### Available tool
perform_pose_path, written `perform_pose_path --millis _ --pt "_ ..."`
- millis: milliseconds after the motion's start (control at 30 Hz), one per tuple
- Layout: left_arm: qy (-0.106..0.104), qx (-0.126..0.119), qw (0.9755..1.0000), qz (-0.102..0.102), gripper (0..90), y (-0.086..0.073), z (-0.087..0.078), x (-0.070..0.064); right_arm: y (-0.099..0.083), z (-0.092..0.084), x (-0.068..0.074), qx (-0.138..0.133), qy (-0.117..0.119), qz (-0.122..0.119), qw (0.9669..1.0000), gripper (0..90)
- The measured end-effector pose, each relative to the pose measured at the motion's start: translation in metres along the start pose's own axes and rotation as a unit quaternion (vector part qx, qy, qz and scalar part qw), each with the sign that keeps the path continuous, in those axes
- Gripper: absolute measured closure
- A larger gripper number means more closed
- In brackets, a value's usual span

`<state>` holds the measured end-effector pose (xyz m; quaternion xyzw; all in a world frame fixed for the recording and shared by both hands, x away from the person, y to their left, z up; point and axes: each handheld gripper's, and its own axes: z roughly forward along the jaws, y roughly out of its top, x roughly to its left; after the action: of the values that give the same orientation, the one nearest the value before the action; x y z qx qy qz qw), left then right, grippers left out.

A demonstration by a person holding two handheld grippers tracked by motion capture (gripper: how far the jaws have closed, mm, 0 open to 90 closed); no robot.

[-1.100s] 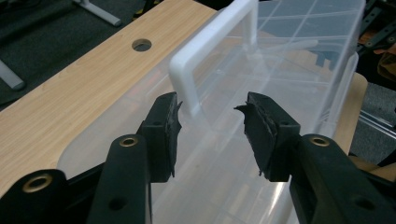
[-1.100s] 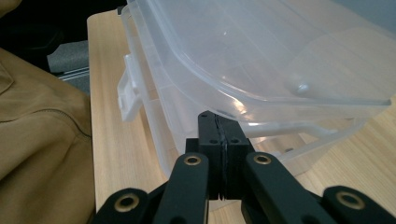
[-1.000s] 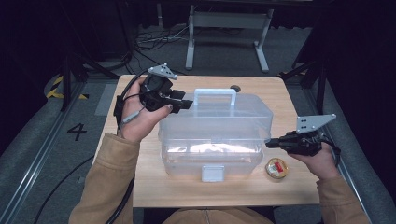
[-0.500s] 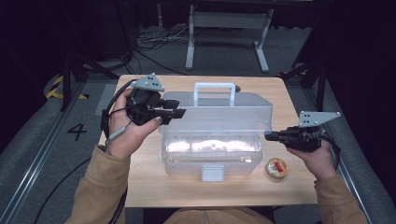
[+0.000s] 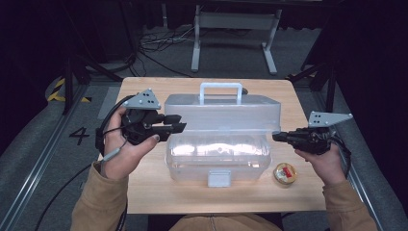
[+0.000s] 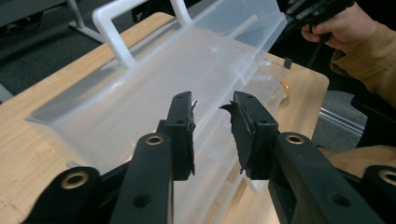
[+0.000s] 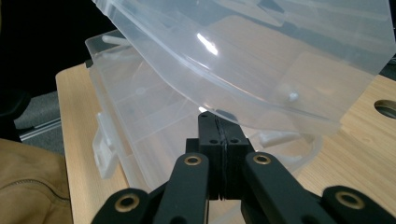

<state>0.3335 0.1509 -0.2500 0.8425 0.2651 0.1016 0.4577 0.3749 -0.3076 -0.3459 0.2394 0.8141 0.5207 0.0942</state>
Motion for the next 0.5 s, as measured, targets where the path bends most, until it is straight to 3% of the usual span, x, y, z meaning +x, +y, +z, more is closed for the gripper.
perform_pose_path --millis 200,500 --pt "-0.008 0.011 0.9999 -0.002 71.1 -0.007 0.008 -0.001 0.005 -0.001 0.001 0.000 -0.006 -0.010 0.9999 89.8" --pt "-0.010 0.016 0.9997 -0.013 71.6 -0.017 0.018 0.000 0.013 -0.002 -0.003 -0.018 -0.013 0.007 0.9997 89.8"
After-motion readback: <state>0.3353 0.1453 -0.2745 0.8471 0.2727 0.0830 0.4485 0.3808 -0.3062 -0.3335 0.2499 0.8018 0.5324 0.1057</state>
